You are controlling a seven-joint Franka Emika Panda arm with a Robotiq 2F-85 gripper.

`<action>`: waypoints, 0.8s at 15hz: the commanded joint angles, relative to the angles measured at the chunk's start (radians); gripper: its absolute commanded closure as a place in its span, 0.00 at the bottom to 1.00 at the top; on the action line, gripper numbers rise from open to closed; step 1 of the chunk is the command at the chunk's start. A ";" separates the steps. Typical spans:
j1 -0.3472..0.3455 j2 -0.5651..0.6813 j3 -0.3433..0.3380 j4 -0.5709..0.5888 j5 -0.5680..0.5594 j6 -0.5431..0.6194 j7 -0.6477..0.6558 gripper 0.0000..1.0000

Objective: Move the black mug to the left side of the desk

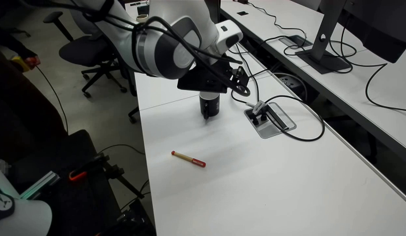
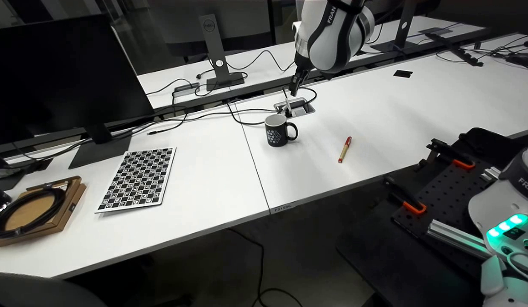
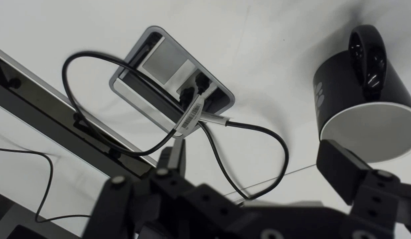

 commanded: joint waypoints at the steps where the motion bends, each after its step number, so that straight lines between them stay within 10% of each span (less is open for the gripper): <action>1: 0.029 -0.062 -0.054 -0.055 -0.018 -0.002 -0.003 0.00; 12: 0.199 -0.102 -0.321 -0.066 0.037 -0.063 0.201 0.00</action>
